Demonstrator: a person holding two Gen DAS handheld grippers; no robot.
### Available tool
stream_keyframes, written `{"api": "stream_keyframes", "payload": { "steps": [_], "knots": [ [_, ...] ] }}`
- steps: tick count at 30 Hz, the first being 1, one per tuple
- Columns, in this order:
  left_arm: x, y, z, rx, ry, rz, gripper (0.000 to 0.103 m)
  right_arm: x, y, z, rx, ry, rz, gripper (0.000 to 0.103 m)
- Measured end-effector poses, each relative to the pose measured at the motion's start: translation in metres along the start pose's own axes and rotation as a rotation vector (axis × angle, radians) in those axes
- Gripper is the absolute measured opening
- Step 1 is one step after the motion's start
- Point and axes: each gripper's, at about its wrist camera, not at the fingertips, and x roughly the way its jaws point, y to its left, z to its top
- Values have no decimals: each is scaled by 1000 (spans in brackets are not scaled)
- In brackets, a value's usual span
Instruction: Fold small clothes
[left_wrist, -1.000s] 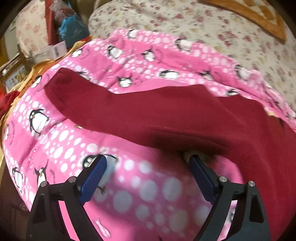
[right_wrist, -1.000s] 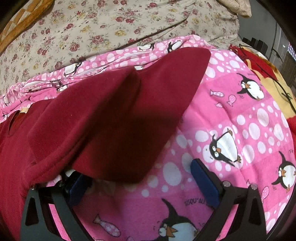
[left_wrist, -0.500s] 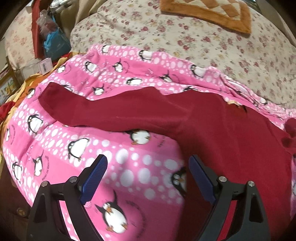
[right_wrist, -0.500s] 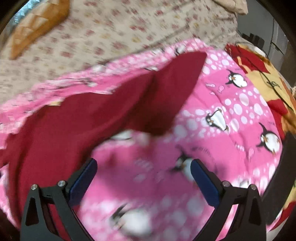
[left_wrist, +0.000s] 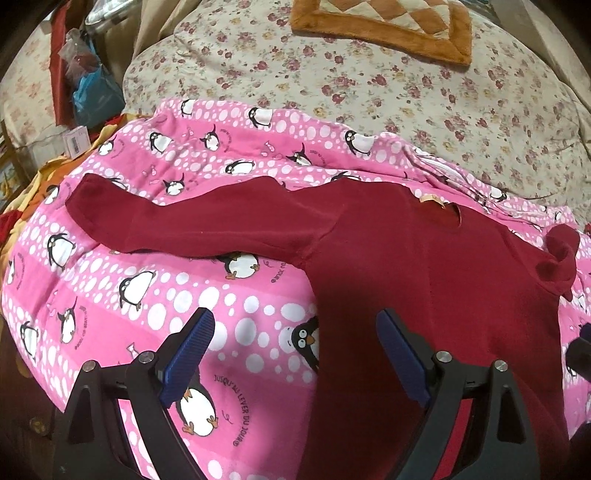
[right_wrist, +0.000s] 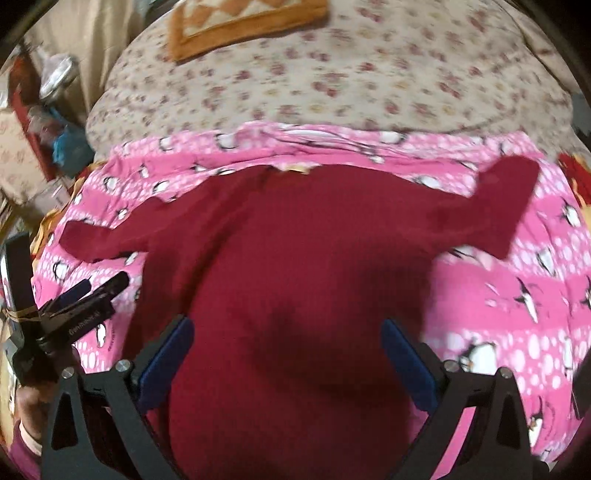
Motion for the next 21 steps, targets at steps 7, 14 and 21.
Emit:
{"api": "stream_keyframes", "payload": {
  "steps": [7,14,21],
  "knots": [
    [3,1,-2,7,-2,16,73,12,32,13,-2,-23,24,103],
    [11,3,-5,-3,24,3,73,17,42,21,25,-41,28,103],
    [15,2,-7,5,26,13,73,25,43,19,17,-37,1,102]
  ]
}}
